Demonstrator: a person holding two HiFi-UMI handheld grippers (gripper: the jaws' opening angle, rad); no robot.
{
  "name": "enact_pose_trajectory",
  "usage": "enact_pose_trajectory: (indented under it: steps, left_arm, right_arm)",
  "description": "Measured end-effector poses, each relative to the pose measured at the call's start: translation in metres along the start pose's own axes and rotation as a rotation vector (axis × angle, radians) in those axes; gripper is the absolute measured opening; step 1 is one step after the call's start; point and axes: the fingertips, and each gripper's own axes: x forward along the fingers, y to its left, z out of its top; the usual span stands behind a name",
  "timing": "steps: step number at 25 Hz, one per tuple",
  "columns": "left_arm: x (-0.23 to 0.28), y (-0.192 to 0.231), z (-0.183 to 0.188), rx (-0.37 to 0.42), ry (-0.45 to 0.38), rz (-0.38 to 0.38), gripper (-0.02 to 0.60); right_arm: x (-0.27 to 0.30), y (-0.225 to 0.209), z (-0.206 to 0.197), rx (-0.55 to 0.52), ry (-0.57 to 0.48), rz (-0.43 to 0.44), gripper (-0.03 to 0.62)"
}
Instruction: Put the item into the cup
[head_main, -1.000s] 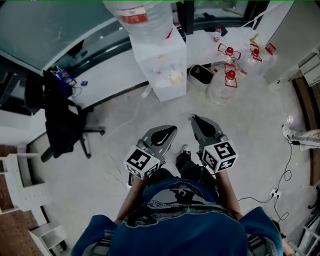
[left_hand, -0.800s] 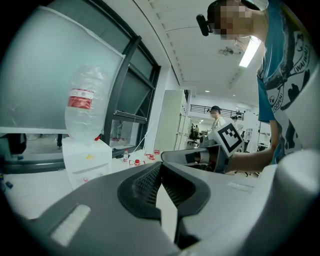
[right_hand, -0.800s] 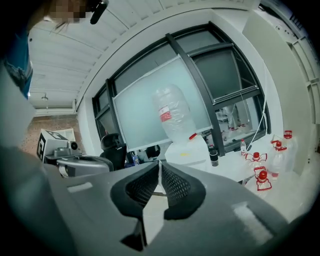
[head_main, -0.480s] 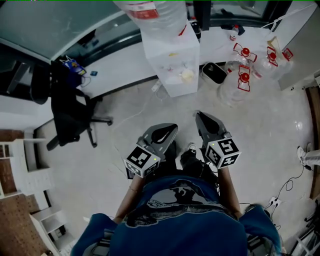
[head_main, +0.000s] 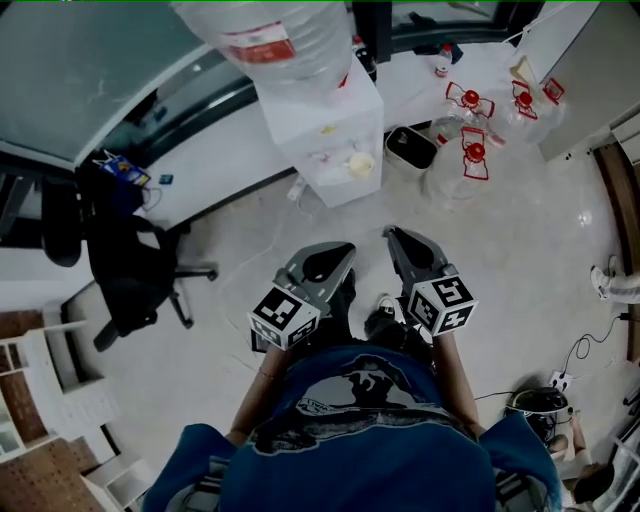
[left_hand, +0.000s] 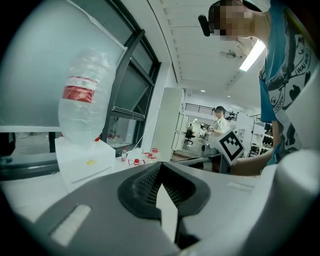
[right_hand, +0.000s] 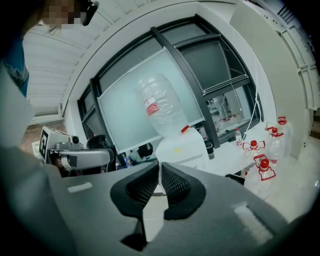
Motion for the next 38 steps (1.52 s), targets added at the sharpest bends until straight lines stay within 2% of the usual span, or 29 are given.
enact_pose_trajectory:
  steps: [4, 11, 17, 22, 26, 30, 33, 38]
  left_arm:
    - [0.006, 0.041, 0.007, 0.049, 0.036, -0.06, 0.012]
    - [0.02, 0.1, 0.001, 0.023, 0.081, -0.146, 0.012]
    - [0.035, 0.124, -0.011, 0.026, 0.13, -0.23, 0.012]
    - [0.049, 0.135, -0.012, 0.063, 0.152, -0.298, 0.012]
    - [0.057, 0.144, -0.018, 0.079, 0.183, -0.324, 0.012]
    - [0.063, 0.155, -0.026, 0.071, 0.215, -0.318, 0.012]
    - [0.065, 0.161, -0.034, 0.065, 0.239, -0.313, 0.012]
    - [0.065, 0.169, -0.05, 0.043, 0.272, -0.295, 0.012]
  right_arm:
    - [0.039, -0.008, 0.002, 0.03, 0.006, -0.047, 0.021]
    - [0.115, -0.049, -0.017, 0.102, 0.063, -0.138, 0.021]
    - [0.176, -0.102, -0.046, 0.173, 0.107, -0.211, 0.021]
    - [0.217, -0.153, -0.078, 0.343, 0.101, -0.282, 0.021]
    - [0.242, -0.191, -0.109, 0.571, 0.062, -0.33, 0.021]
    - [0.265, -0.223, -0.132, 0.777, -0.002, -0.355, 0.021]
    - [0.282, -0.24, -0.146, 0.855, -0.024, -0.362, 0.021]
    - [0.305, -0.251, -0.17, 0.895, -0.009, -0.372, 0.021]
